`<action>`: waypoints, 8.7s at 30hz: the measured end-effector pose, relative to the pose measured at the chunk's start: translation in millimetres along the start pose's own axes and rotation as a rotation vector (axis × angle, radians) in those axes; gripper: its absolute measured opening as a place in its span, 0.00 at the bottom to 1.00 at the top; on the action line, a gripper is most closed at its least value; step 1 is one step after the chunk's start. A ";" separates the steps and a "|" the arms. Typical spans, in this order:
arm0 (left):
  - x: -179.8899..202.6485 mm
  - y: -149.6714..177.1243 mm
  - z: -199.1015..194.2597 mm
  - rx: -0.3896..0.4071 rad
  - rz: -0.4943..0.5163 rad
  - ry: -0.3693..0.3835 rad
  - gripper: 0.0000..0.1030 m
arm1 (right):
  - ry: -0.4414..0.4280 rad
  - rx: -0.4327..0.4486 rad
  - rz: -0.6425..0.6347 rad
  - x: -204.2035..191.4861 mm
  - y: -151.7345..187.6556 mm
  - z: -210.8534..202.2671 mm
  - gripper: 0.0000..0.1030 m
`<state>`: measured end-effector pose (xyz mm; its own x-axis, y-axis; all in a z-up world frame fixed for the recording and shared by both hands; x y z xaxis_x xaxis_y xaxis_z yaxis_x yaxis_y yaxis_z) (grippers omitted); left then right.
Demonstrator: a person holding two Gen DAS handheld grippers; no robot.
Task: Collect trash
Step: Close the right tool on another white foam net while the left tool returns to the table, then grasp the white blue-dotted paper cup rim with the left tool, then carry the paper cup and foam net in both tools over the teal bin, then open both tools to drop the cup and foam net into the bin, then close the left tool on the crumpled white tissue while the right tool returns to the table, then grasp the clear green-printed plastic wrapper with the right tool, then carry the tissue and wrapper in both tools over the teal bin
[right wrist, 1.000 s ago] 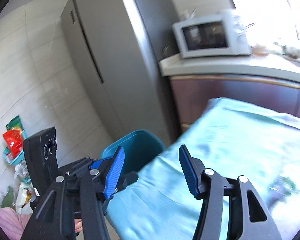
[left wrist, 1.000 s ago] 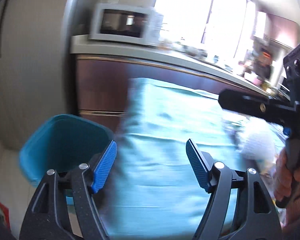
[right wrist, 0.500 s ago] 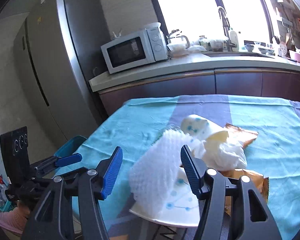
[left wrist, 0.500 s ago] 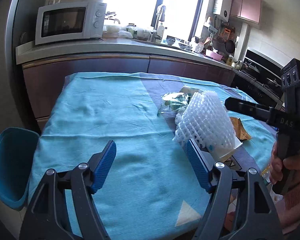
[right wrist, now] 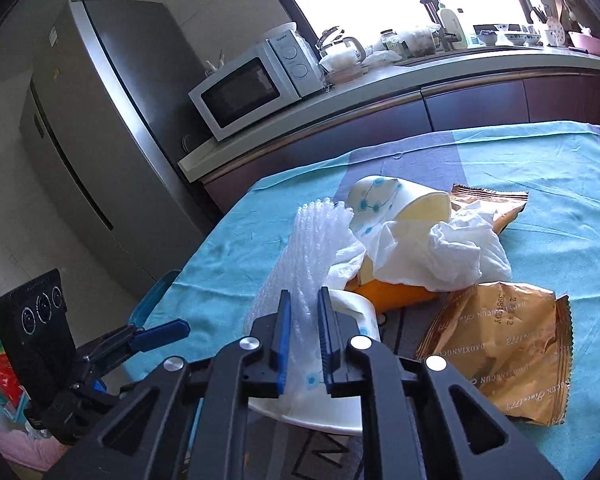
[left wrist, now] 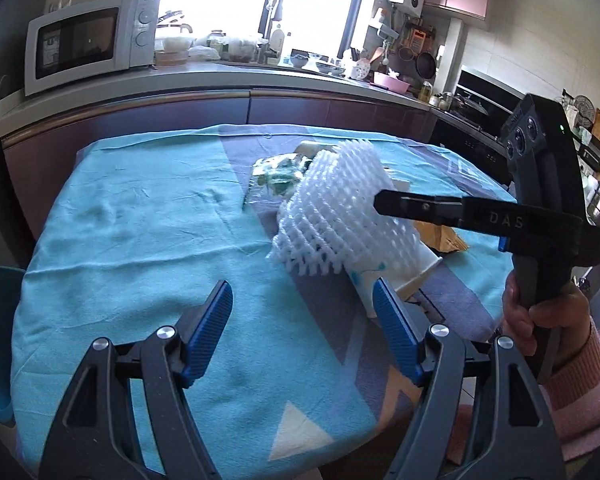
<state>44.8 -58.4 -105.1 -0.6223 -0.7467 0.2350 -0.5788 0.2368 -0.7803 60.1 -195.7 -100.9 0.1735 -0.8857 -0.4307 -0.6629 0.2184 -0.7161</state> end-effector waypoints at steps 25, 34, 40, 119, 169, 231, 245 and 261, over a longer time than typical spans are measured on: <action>18.5 11.7 42.8 -0.112 -0.027 0.064 0.07 | -0.104 0.143 0.041 0.7 -28.6 -45.2 0.10; 9.1 18.1 5.8 -0.056 -0.042 0.072 0.04 | -0.122 0.155 0.040 -3.4 -32.4 -47.5 0.10; -9.1 18.3 -27.2 0.000 -0.079 0.048 0.04 | -0.148 0.141 0.033 -12.8 -34.3 -41.6 0.10; -311.1 97.5 -189.7 0.110 -0.586 -0.689 0.04 | -0.337 -0.441 -0.333 -277.4 21.5 217.4 0.11; -107.0 -15.1 -44.4 0.098 -0.171 -0.129 0.67 | -0.104 -0.053 -0.192 -100.6 -21.7 46.0 0.45; -73.0 -1.7 -8.6 -0.062 -0.180 -0.035 0.12 | 0.101 -0.060 0.022 1.3 -46.5 85.7 0.26; -98.9 7.2 -31.2 -0.035 -0.224 -0.113 0.12 | 0.032 -0.020 0.048 -3.1 -48.3 75.0 0.15; -132.6 16.4 -85.4 0.026 -0.285 -0.229 0.12 | -0.196 -0.074 -0.040 -80.5 -40.6 76.0 0.15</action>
<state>72.8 97.6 -99.5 -0.3017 -0.9011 0.3114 -0.6963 -0.0149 -0.7176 128.4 -102.2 -78.8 0.3344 -0.7946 -0.5067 -0.7029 0.1478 -0.6958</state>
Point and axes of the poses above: each gripper's, at about its wrist camera, not at the fingertips, and z roughly the way its jaws point, x to its right, y to its underside, the point moved 7 cm from there along z, roughly the way its jaws point, and after that the axes turned 5 degrees about y, right-handed, at the moved point
